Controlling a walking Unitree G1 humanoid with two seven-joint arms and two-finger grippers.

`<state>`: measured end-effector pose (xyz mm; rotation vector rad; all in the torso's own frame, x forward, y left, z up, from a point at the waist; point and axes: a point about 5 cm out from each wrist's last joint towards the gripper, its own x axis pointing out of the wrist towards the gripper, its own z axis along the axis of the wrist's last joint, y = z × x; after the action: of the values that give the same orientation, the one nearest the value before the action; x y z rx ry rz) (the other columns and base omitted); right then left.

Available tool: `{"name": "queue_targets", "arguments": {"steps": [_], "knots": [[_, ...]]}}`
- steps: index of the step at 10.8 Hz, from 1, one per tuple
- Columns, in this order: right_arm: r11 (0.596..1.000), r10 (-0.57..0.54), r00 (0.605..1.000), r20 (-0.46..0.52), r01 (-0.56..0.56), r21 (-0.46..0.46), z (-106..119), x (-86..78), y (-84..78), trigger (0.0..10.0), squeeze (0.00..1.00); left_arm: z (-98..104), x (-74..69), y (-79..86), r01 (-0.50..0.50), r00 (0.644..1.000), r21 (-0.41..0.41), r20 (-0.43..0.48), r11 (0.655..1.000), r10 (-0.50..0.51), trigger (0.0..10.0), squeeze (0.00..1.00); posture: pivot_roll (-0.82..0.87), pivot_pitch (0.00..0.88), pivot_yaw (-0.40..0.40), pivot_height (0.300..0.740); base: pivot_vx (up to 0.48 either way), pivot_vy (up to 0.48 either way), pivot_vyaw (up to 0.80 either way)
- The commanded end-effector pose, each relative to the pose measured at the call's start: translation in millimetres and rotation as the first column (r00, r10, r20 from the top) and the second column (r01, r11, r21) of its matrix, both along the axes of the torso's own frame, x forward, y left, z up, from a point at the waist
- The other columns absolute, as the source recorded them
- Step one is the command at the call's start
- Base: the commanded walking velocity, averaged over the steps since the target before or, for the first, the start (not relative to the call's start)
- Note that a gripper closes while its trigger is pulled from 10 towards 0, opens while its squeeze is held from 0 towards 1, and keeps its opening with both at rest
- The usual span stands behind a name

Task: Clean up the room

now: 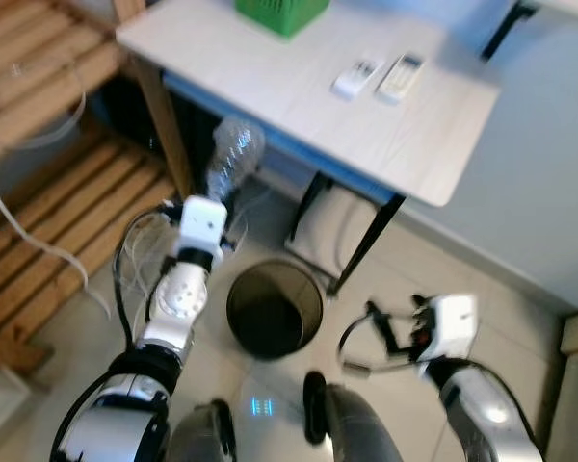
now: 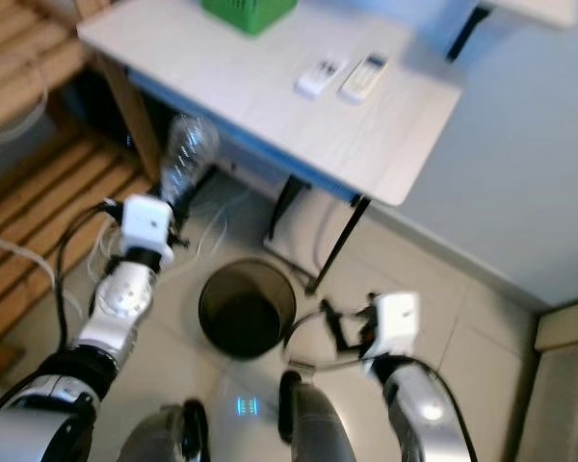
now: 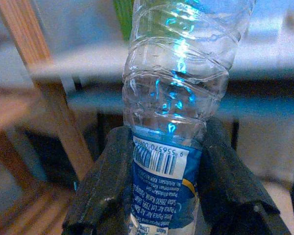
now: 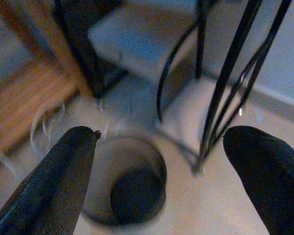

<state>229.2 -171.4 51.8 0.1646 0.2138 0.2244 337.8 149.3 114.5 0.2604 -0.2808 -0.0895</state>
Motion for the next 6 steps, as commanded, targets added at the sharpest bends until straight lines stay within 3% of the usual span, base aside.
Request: {"name": "queue_targets", "arguments": {"steps": [1, 2, 4, 5, 6], "knots": [[0.998, -0.033, 0.999, 0.026, 0.031, 0.048, 1.9, 1.7, -3.4, 10.0, 0.00, 1.8, -4.5, -2.9, 0.012, 1.000, 0.003, 0.016, 1.000, -0.012, 10.0, 0.00, -0.12, 0.103, -0.027, 0.740, 0.000, 0.000, 0.00], [0.993, -0.046, 0.995, 0.090, 0.035, 0.116, 12.9, 14.9, 4.8, 10.0, 0.00, 4.3, -23.6, -8.8, 0.043, 0.998, 0.029, 0.054, 0.999, -0.044, 10.0, 0.00, -0.09, 0.079, -0.005, 0.740, 0.000, 0.000, 0.00], [0.999, -0.028, 0.988, 0.149, 0.024, 0.027, 25.2, 22.1, 12.3, 10.0, 0.00, -6.8, -50.1, -26.1, 0.111, 0.993, -0.011, -0.051, 0.994, -0.111, 10.0, 0.00, -0.04, 0.053, 0.009, 0.740, 0.000, 0.000, 0.00], [1.000, -0.025, 0.988, 0.155, 0.024, 0.008, 27.7, 23.9, 11.7, 10.0, 0.00, -7.6, -54.9, -30.3, 0.121, 0.990, -0.038, -0.070, 0.992, -0.123, 10.0, 0.00, -0.04, 0.049, 0.008, 0.740, 0.000, 0.000, 0.00], [1.000, -0.007, 0.988, 0.155, 0.010, -0.020, 29.7, 29.0, 10.3, 10.0, 0.00, -0.6, -56.1, -38.9, 0.110, 0.991, -0.046, -0.071, 0.993, -0.114, 10.0, 0.00, -0.04, 0.043, 0.001, 0.740, 0.000, -0.458, 0.00]]}}
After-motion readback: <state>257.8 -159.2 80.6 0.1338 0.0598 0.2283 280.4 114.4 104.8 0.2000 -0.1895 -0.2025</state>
